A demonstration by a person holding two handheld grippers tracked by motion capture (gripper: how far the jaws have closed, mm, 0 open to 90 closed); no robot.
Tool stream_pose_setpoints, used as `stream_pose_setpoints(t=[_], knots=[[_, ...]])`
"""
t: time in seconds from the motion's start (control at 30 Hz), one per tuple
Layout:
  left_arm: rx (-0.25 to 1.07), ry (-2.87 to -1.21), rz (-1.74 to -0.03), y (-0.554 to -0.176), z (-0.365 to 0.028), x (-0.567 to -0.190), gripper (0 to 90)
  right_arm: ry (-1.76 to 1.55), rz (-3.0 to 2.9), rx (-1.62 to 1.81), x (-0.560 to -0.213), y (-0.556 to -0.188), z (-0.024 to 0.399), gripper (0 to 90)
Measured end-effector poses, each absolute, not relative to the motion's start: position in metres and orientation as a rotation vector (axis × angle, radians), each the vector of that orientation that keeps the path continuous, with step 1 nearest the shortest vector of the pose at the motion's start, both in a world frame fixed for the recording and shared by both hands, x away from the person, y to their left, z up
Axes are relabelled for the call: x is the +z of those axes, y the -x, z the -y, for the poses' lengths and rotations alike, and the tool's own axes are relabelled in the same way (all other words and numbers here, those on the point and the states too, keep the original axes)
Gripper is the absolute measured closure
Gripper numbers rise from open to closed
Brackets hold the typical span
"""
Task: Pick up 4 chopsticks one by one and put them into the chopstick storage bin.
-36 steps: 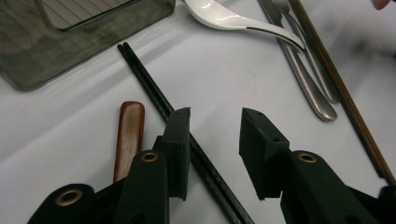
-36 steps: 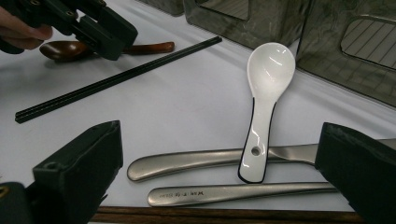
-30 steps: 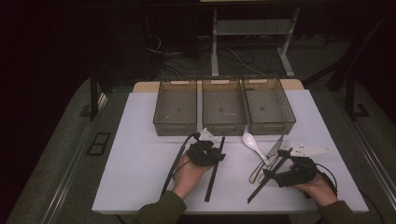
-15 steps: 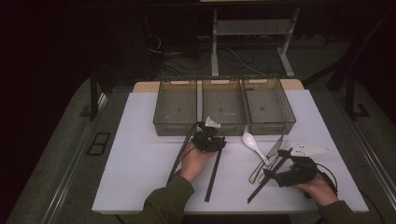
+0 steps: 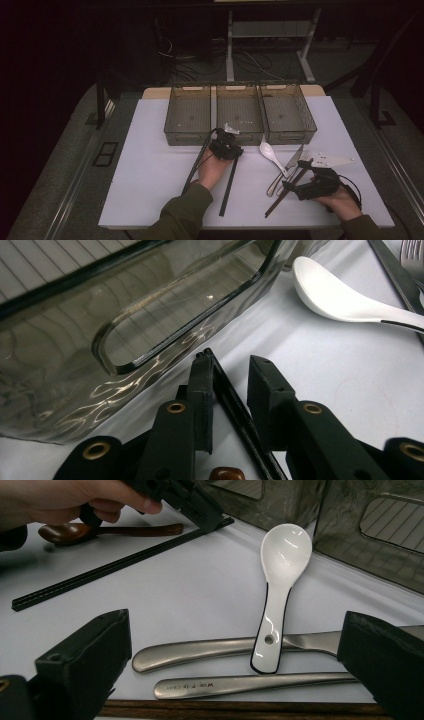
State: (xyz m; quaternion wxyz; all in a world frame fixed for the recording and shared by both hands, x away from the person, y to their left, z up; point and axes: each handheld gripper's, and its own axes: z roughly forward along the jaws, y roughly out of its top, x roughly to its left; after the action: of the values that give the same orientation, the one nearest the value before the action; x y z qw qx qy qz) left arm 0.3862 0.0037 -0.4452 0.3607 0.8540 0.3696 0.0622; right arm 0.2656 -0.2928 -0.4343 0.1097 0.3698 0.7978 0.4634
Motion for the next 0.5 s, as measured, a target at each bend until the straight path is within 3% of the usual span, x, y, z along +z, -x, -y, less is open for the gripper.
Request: stream_pose_setpoints(t=[0.5], knots=[[0.190, -2.226, -0.924, -0.3838, 0.0006, -0.4452, 75.6, -1.091, -2.343, 1.361, -0.4343, -0.2662, 0.2930, 0.7]])
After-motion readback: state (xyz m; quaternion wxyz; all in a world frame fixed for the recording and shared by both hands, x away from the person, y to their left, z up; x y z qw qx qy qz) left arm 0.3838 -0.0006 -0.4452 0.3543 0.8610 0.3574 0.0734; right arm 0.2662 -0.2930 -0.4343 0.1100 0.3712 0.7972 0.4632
